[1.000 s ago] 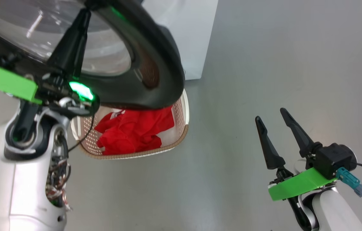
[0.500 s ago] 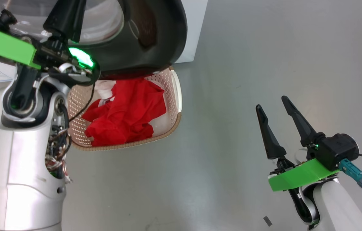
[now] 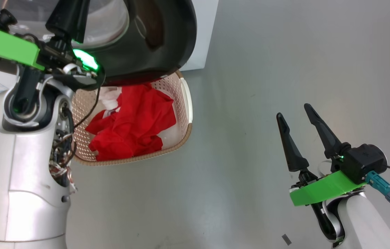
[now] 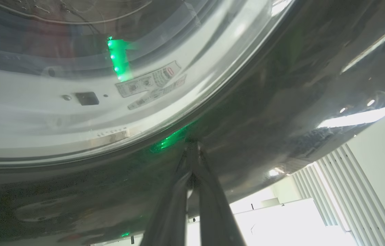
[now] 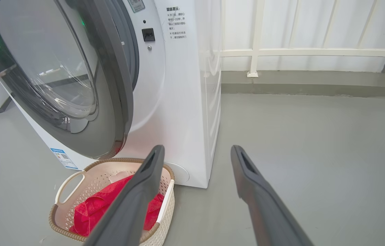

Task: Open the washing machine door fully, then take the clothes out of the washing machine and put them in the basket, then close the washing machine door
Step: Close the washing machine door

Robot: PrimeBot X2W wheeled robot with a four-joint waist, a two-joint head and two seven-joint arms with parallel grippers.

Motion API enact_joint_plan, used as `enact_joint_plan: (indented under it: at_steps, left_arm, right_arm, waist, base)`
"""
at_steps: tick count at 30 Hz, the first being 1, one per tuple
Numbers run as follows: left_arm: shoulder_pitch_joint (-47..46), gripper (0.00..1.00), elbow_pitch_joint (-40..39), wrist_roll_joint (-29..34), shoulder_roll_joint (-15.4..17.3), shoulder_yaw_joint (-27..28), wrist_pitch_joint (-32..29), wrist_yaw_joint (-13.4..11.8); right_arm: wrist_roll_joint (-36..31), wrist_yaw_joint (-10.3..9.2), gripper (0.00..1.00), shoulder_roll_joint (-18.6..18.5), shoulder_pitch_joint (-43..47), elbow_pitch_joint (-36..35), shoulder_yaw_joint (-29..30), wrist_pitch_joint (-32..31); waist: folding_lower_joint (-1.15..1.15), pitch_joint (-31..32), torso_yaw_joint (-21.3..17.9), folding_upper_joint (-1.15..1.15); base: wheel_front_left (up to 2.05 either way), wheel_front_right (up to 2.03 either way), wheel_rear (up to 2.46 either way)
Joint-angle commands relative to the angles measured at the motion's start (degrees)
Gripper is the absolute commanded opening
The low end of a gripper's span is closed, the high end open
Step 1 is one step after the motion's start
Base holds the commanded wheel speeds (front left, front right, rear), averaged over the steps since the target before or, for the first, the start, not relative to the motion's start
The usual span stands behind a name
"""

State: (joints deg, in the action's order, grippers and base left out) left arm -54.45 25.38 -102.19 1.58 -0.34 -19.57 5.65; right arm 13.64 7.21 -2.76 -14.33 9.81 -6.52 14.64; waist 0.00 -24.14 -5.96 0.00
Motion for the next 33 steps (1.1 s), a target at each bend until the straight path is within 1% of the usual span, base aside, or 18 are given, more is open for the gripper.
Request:
enact_joint_plan:
  at_steps: [1,6,7,9,14,17,19,21,24,27,33]
  left_arm:
    - [-0.2,0.00,-1.2,0.6,1.5,1.0,-0.1,0.8]
    - [2.8,0.00,-1.0,1.6,1.7,1.1,0.4,1.3]
    - [3.6,0.07,-1.2,2.7,2.1,0.9,1.0,1.4]
    - [5.4,1.00,-1.7,5.5,2.9,0.3,2.5,1.5]
    - [10.5,1.00,-3.4,10.6,4.2,-1.1,5.3,1.7]
    - [14.2,1.00,-7.5,14.6,5.7,-2.3,7.2,1.8]
    - [17.1,1.00,-10.5,18.0,6.9,-3.3,9.4,1.8]
    - [19.9,1.00,-13.8,20.0,7.6,-4.3,11.3,1.8]
    - [24.3,1.00,-17.9,23.6,9.7,-5.3,15.1,1.8]
    - [28.3,1.00,-19.3,30.0,12.4,-7.3,19.9,1.8]
    - [33.6,1.00,-19.0,42.0,15.5,-10.6,29.3,1.8]
  right_arm:
    - [0.4,0.28,1.00,-0.1,-0.5,-1.2,-1.0,0.4]
    - [0.4,0.28,1.00,-0.1,0.2,-0.9,-0.9,0.4]
    - [0.5,0.28,1.00,-0.1,0.4,-0.8,-0.8,0.4]
    - [0.4,0.28,1.00,-0.1,0.7,-0.7,-0.6,0.4]
    - [0.4,0.28,1.00,-0.1,1.5,0.2,0.1,0.4]
    - [0.3,0.28,1.00,-0.1,2.2,0.6,0.2,0.4]
    - [0.3,0.28,1.00,-0.1,2.7,0.8,0.3,0.4]
    - [0.4,0.28,1.00,-0.1,3.1,1.0,0.4,0.4]
    - [0.4,0.28,1.00,-0.1,3.8,1.1,0.7,0.4]
    - [0.5,0.28,1.00,-0.1,4.4,1.3,1.3,0.4]
    - [-0.1,0.28,1.00,-0.1,5.5,1.4,3.0,0.4]
  waist:
    - [0.00,0.6,0.2,0.00]
    - [0.00,2.4,1.1,0.00]
    - [0.00,2.9,1.3,0.00]
    - [0.00,3.9,1.7,0.00]
    - [0.00,7.0,3.0,0.00]
    - [0.00,8.7,3.8,0.00]
    - [0.00,9.9,4.4,0.00]
    - [0.00,11.1,4.9,0.00]
    - [0.00,12.8,5.6,0.00]
    - [0.00,14.4,6.2,0.00]
    - [0.00,16.9,7.4,0.00]
  base:
    - [0.00,0.00,0.00]
    - [0.00,0.00,0.00]
    - [0.00,0.00,0.00]
    - [0.00,0.00,0.00]
    - [0.00,0.00,0.00]
    - [0.00,0.00,0.00]
    - [0.00,0.00,0.00]
    - [0.00,0.00,0.00]
    - [0.00,0.00,0.00]
    - [0.00,0.00,0.00]
    - [0.00,0.00,0.00]
